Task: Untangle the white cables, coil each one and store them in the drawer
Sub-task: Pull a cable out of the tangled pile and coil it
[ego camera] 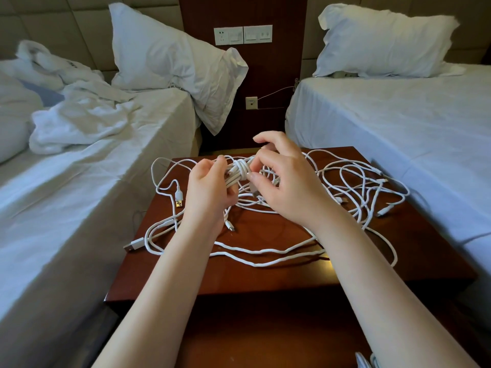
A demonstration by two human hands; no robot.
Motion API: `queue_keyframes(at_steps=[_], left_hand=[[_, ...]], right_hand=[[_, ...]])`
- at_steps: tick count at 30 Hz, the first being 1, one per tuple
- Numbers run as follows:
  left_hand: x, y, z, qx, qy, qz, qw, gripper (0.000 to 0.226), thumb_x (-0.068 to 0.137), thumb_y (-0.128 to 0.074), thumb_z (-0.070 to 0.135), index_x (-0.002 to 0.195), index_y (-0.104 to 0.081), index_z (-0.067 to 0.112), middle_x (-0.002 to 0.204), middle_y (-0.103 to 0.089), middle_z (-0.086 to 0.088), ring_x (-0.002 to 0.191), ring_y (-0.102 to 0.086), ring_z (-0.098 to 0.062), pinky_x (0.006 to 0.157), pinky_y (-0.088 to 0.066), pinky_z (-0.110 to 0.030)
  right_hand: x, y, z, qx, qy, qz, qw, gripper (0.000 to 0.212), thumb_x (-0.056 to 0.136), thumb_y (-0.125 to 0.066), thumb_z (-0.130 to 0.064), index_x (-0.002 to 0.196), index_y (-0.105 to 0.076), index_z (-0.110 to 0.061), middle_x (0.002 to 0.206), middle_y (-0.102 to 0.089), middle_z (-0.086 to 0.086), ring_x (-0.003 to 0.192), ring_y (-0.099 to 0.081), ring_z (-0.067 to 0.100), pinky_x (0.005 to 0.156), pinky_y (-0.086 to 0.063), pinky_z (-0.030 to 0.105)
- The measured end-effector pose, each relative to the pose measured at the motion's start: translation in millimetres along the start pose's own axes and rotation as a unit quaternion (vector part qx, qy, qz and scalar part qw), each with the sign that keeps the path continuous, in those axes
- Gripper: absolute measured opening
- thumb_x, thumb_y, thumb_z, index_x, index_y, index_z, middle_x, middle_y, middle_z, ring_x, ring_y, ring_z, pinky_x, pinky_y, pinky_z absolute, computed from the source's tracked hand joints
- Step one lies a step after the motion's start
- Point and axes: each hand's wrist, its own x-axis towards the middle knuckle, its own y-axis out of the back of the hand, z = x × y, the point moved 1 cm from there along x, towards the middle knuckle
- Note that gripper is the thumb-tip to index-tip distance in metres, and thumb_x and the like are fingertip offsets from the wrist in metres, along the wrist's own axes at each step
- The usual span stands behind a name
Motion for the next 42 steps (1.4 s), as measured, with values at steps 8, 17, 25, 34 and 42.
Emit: queue_keyframes(at_steps=[8, 17, 25, 34, 42], left_hand=[[1, 0, 3, 0.07, 0.015, -0.035, 0.997, 0.036, 0.104, -0.034, 0.028, 0.075, -0.046, 0.01, 0.047, -0.046, -0.006, 0.034, -0.037, -0.012, 0.035, -0.027, -0.019], [-4, 15, 3, 0.297, -0.219, -0.145, 0.918, 0.016, 0.093, -0.056, 0.038, 0.094, -0.06, 0.023, 0.077, -0.067, -0.008, 0.065, -0.064, -0.019, 0.066, -0.053, -0.039], [-3, 13, 1, 0.339, -0.383, -0.132, 0.849, 0.011, 0.095, -0.056, 0.022, 0.085, -0.053, 0.019, 0.068, -0.054, 0.009, 0.058, -0.051, -0.006, 0.053, -0.038, -0.017], [-3, 10, -2, 0.308, -0.37, -0.057, 0.875, 0.015, 0.09, -0.064, 0.012, 0.076, -0.057, 0.013, 0.061, -0.054, 0.009, 0.058, -0.057, 0.001, 0.052, -0.04, -0.012], [2, 19, 0, 0.345, -0.332, -0.109, 0.871, 0.012, 0.089, -0.063, 0.014, 0.078, -0.062, 0.015, 0.066, -0.057, 0.007, 0.062, -0.058, -0.013, 0.053, -0.043, -0.021]], right_hand=[[0, 0, -1, 0.041, -0.003, -0.017, 0.999, 0.012, 0.091, -0.054, -0.014, 0.081, -0.049, -0.018, 0.089, -0.049, -0.007, 0.082, -0.049, 0.009, 0.068, -0.044, 0.018], [0, 8, 8, 0.092, -0.11, -0.034, 0.989, 0.015, 0.095, -0.054, -0.01, 0.08, -0.053, -0.014, 0.08, -0.047, -0.011, 0.072, -0.048, 0.004, 0.062, -0.04, 0.013], [0, 19, 9, 0.179, -0.177, -0.072, 0.965, 0.016, 0.098, -0.049, -0.015, 0.087, -0.059, -0.007, 0.079, -0.055, 0.002, 0.073, -0.051, 0.013, 0.07, -0.046, 0.029], [-2, 13, 11, 0.163, -0.174, -0.147, 0.96, 0.008, 0.094, -0.059, -0.022, 0.095, -0.062, -0.015, 0.097, -0.052, -0.005, 0.095, -0.053, 0.016, 0.086, -0.045, 0.031], [-3, 14, 17, 0.154, -0.184, -0.153, 0.959, 0.01, 0.088, -0.07, -0.031, 0.086, -0.064, -0.023, 0.067, -0.058, -0.002, 0.061, -0.053, 0.013, 0.063, -0.046, 0.033]])
